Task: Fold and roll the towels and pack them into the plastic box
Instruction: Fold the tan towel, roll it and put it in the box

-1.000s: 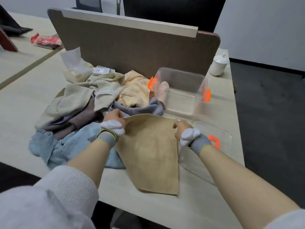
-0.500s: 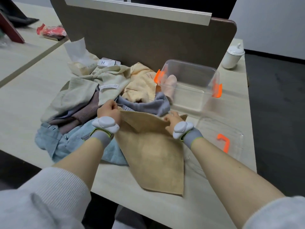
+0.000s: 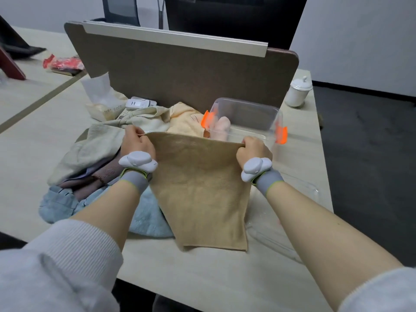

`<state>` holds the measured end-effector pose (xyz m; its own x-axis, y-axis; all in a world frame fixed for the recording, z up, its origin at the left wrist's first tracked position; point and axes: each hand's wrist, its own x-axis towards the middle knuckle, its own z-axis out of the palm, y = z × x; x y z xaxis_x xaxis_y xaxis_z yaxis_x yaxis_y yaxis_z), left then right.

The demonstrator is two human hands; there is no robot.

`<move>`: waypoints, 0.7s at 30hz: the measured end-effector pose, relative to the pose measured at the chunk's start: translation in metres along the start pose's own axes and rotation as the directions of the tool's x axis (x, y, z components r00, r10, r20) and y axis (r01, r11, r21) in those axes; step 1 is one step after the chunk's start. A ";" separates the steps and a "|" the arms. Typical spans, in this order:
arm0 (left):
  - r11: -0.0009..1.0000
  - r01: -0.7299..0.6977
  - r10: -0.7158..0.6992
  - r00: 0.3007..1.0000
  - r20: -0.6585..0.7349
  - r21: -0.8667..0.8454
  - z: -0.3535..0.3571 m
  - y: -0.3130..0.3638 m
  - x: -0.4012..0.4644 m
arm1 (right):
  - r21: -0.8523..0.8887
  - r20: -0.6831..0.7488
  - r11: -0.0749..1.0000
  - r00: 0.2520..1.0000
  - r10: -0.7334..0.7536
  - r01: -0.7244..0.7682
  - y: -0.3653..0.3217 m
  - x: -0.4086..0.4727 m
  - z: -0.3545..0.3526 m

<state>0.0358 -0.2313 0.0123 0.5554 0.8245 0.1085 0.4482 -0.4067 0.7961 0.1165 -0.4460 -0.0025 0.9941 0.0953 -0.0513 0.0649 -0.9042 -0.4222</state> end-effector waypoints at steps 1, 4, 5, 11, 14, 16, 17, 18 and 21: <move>0.999 -0.030 0.030 0.999 -0.020 -0.011 -0.003 0.005 -0.001 | 0.010 -0.042 1.000 0.999 -0.006 0.007 -0.001 -0.002 -0.005; 0.993 -0.110 0.104 0.989 -0.106 -0.049 -0.013 0.022 -0.007 | 0.025 -0.174 0.999 0.984 -0.034 0.039 -0.006 -0.012 -0.020; 0.990 -0.127 0.119 0.984 -0.130 -0.055 -0.017 0.027 -0.010 | 0.030 -0.218 0.998 0.975 -0.048 0.056 -0.008 -0.016 -0.026; 0.982 -0.180 0.165 0.967 -0.195 -0.060 -0.050 0.059 -0.018 | 0.012 -0.359 0.994 0.929 -0.094 0.105 -0.023 -0.040 -0.076; 0.974 -0.212 0.191 0.959 -0.212 -0.080 -0.065 0.070 -0.017 | 0.014 -0.385 0.993 0.918 -0.100 0.114 -0.032 -0.046 -0.101; 0.970 -0.233 0.212 0.952 -0.220 -0.074 -0.073 0.077 -0.019 | 0.048 -0.396 0.993 0.915 -0.077 0.104 -0.038 -0.050 -0.115; 0.968 -0.242 0.222 0.950 -0.220 -0.067 -0.076 0.081 -0.019 | 0.058 -0.400 0.993 0.914 -0.070 0.101 -0.041 -0.052 -0.122; 0.966 -0.252 0.233 0.947 -0.222 -0.063 -0.078 0.083 -0.018 | 0.066 -0.407 0.993 0.911 -0.066 0.101 -0.043 -0.054 -0.127; 0.957 -0.285 0.268 0.935 -0.234 -0.044 -0.083 0.089 -0.016 | 0.070 -0.422 0.992 0.904 -0.069 0.108 -0.048 -0.058 -0.140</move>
<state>0.0084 -0.2485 0.1305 0.4752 0.7539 0.4538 0.2395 -0.6070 0.7577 0.0682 -0.4668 0.1474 0.9308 -0.0273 0.3646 0.1659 -0.8571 -0.4877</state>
